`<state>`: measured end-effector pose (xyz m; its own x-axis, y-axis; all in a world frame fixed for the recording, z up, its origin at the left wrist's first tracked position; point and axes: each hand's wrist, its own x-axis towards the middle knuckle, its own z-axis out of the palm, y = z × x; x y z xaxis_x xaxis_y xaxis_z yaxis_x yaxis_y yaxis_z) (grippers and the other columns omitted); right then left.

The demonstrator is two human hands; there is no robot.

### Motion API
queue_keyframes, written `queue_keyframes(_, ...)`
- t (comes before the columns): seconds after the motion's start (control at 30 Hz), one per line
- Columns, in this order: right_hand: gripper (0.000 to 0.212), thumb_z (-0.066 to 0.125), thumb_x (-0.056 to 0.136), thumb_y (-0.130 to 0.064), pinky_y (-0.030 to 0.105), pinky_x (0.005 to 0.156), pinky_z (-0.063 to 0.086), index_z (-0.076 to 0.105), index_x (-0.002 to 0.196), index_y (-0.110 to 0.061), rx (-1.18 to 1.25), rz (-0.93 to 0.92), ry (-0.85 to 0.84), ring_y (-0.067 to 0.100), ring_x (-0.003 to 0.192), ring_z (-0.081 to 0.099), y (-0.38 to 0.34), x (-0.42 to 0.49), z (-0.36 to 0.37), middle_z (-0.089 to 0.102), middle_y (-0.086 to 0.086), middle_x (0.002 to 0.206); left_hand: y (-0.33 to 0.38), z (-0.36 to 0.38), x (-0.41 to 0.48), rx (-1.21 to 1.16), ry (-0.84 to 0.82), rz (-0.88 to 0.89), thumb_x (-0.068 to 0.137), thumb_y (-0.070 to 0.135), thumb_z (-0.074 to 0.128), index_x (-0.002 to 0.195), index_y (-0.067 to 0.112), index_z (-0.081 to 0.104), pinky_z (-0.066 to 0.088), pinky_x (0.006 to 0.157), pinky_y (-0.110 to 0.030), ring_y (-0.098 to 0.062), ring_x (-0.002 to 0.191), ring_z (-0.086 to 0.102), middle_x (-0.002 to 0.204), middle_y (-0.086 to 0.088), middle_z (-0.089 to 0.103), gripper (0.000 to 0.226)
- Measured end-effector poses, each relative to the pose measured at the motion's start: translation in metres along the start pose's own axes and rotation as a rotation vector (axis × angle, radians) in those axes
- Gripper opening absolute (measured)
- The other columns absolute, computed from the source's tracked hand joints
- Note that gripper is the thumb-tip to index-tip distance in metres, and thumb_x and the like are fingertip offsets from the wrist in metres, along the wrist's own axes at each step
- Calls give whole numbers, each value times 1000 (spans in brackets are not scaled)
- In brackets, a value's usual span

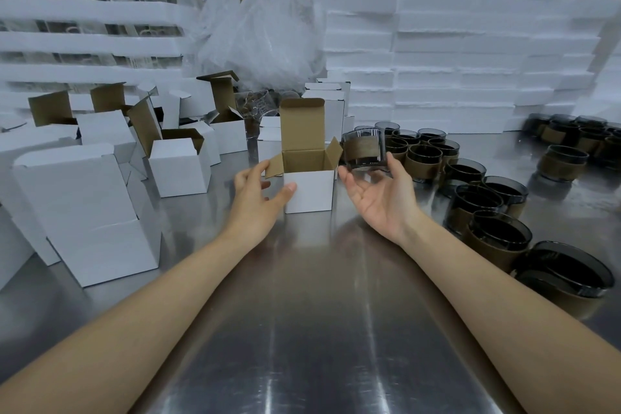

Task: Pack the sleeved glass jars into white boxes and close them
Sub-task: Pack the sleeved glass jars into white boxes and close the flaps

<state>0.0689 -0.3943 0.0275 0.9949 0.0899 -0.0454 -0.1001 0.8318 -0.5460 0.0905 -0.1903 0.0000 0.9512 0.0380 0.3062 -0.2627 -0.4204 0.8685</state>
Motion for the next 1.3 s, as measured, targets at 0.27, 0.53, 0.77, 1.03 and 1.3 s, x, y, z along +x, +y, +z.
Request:
queue_keyframes(0.27, 52, 45, 100, -36, 25, 67, 59, 44, 137, 1, -1, -9, 9, 38, 85, 68, -1, 1, -2, 51, 27, 132, 1, 0, 0, 11, -1, -13, 89, 44, 62, 145, 27, 33, 37, 98, -26, -5, 112, 42, 124, 8, 27, 66)
queue_keyframes(0.53, 57, 43, 98, -46, 26, 67, 60, 53, 126, 2, -9, 3, -6, 35, 82, 71, -1, 3, -3, 57, 27, 124, 4, 0, -1, 18, -2, -11, 89, 43, 61, 146, 26, 32, 33, 95, -22, -4, 112, 41, 125, 8, 27, 66)
queue_keyframes(0.77, 35, 68, 79, -26, 19, 58, 54, 60, 102, 0, -123, -32, -60, 19, 70, 64, -1, 1, -3, 61, 15, 100, 4, -1, -2, 14, -4, -11, 89, 43, 61, 145, 26, 33, 33, 97, -24, -4, 113, 41, 127, 6, 28, 65)
queue_keyframes(1.03, 58, 29, 93, -59, 20, 45, 41, 53, 87, -7, -215, 79, -61, 15, 48, 47, -3, 3, -8, 59, 10, 70, 6, -1, -4, 5, -11, -7, 90, 41, 61, 146, 24, 33, 33, 96, -22, -5, 112, 41, 132, 4, 29, 64)
queue_keyframes(1.3, 59, 30, 93, -58, 19, 44, 40, 56, 96, -5, -223, 82, -40, 16, 53, 49, -1, 4, -6, 60, 12, 74, 8, -2, -5, 10, -19, -15, 90, 42, 61, 146, 25, 31, 33, 96, -22, -5, 112, 41, 136, 2, 29, 65)
